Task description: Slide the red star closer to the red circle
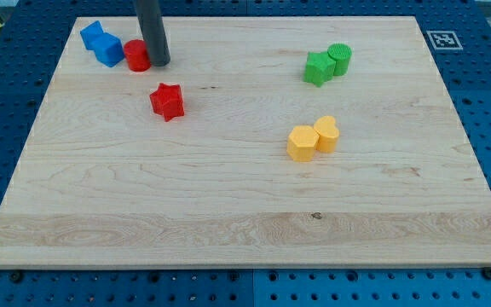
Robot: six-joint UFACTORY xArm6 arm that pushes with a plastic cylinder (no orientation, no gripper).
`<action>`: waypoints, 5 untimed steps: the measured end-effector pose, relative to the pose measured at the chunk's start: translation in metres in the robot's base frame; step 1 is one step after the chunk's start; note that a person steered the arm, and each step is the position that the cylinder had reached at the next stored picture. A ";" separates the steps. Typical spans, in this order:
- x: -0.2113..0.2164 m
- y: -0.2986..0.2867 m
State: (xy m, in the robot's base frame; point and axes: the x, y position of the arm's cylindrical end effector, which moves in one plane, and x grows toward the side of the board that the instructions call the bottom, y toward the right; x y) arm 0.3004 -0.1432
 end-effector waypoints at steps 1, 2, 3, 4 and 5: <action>-0.006 -0.006; -0.011 -0.012; -0.006 -0.003; 0.061 0.048; 0.136 0.077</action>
State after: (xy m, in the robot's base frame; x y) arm 0.4359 -0.0658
